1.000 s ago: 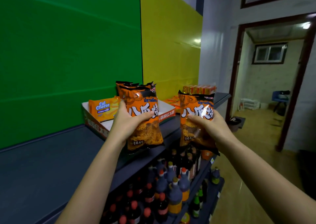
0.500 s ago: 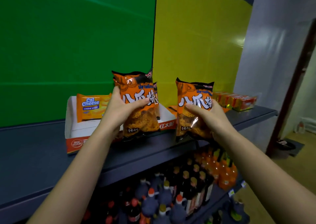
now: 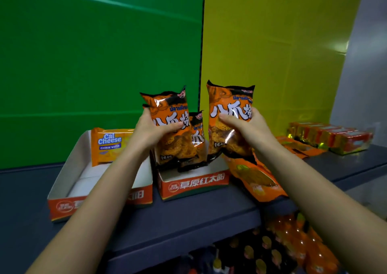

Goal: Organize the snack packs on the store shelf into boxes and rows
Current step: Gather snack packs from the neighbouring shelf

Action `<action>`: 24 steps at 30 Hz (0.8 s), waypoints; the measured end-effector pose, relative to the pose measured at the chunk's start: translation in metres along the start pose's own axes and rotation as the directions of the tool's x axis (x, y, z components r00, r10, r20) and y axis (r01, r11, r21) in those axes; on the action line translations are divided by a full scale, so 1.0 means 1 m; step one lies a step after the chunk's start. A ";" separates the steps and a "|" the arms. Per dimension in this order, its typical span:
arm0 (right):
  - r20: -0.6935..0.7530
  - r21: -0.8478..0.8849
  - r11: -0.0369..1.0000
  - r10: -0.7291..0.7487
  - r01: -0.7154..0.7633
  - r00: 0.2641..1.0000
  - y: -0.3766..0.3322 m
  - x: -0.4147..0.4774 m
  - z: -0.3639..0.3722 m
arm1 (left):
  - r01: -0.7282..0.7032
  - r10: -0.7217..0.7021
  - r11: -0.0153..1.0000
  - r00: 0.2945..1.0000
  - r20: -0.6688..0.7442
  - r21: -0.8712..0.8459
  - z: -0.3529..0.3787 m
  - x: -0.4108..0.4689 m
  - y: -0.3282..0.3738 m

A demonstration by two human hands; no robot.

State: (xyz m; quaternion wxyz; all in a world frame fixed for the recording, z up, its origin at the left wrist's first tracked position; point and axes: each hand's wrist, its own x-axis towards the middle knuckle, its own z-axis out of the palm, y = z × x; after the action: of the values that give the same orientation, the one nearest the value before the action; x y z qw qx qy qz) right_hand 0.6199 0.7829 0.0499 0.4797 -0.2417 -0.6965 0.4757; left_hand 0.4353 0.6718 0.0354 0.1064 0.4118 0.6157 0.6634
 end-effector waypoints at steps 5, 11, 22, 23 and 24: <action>0.062 0.059 0.997 -0.052 0.048 0.997 0.020 0.034 0.016 | 0.041 -0.041 0.997 0.999 0.007 0.068 0.010 0.021 -0.020; 0.109 0.139 0.990 -0.030 0.015 0.994 0.041 0.050 0.036 | 0.083 -0.083 0.993 0.996 0.006 0.089 0.017 0.018 -0.031; 0.262 0.048 0.999 -0.025 0.013 0.965 0.079 0.066 0.036 | 0.093 -0.107 0.945 0.994 0.029 0.313 0.010 0.013 -0.051; 0.268 0.003 1.000 -0.023 0.023 0.963 0.081 0.066 0.037 | 0.095 -0.108 0.951 0.994 0.030 0.295 0.010 0.012 -0.050; 0.277 -0.046 0.998 -0.034 0.048 0.960 0.082 0.065 0.038 | 0.096 -0.110 0.955 0.993 0.033 0.280 0.010 0.011 -0.051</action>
State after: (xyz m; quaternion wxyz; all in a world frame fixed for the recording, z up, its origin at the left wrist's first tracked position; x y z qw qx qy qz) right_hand 0.5486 0.8537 0.0021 0.3812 -0.1709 -0.7736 0.4765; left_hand 0.4165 0.6974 -0.0068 0.0969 0.4059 0.7205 0.5539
